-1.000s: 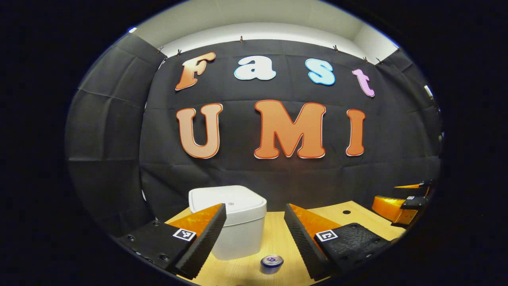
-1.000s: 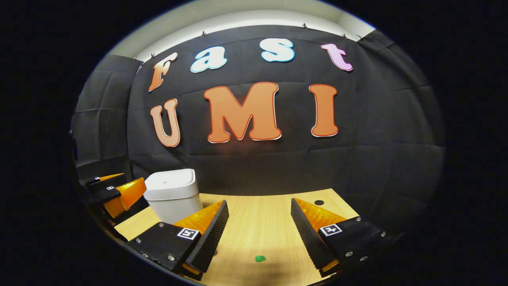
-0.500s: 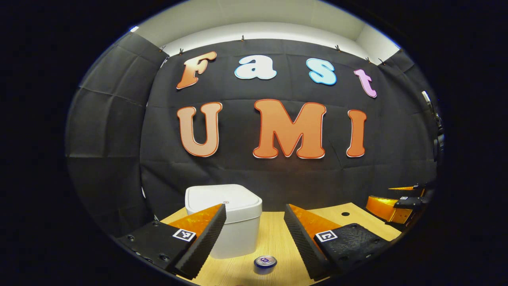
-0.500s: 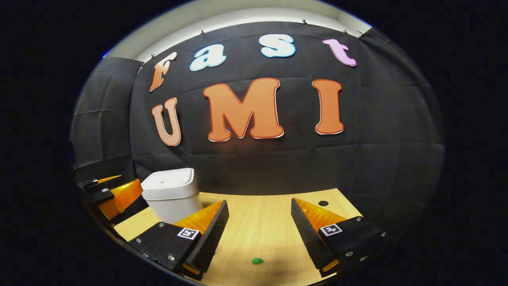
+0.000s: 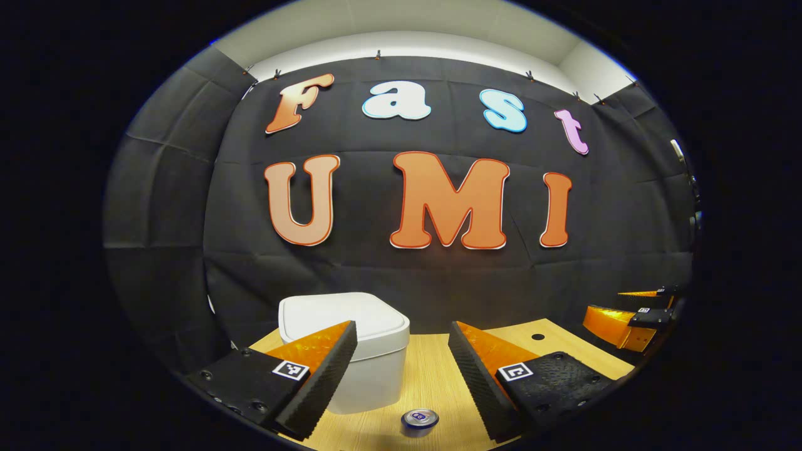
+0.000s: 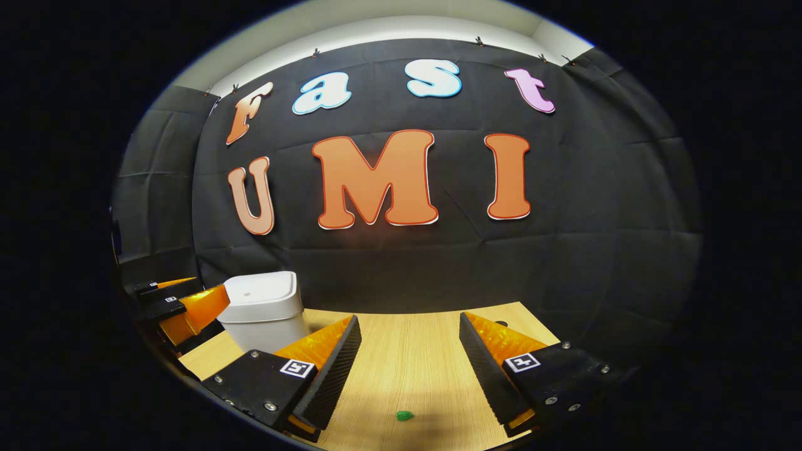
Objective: Press the lid of the desktop garbage bin to open it, pick up the crumpled paper on the desktop and throw it into the bin, then pick up the pop can on the desktop and drop it into the bin, and finally close the garbage bin lid.
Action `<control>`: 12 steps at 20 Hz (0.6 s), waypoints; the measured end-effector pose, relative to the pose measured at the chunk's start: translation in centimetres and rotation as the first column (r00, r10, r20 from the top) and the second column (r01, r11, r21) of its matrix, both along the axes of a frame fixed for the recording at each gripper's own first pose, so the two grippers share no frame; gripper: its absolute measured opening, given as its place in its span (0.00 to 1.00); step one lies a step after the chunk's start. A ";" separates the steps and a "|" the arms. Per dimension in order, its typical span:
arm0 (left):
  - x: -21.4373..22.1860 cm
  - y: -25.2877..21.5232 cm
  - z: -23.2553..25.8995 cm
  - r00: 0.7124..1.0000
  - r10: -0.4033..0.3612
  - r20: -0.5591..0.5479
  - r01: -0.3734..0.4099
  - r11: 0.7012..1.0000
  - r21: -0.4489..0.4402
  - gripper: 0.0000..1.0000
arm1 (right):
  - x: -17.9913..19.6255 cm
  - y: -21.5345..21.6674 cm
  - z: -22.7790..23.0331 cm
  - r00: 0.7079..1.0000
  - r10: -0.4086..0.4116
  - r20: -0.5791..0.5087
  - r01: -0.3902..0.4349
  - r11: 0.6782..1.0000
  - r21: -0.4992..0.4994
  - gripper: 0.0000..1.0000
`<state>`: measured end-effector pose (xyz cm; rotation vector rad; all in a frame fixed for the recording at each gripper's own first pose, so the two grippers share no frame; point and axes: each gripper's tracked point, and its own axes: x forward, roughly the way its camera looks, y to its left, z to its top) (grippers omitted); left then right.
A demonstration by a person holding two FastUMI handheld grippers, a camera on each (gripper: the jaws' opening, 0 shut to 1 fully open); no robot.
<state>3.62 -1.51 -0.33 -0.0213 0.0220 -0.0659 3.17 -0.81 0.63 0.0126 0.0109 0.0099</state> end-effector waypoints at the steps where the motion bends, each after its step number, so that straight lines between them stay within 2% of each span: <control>1: 0.2 0.2 0.2 1.000 0.002 0.002 -0.002 1.000 -0.001 0.94 | 0.0 0.1 0.1 1.000 0.001 0.003 -0.001 1.000 0.001 0.94; 12: 0.8 1.3 0.5 1.000 0.009 -0.015 -0.010 0.999 -0.032 0.94 | 0.5 0.1 0.6 1.000 -0.001 0.010 0.001 1.000 -0.025 0.95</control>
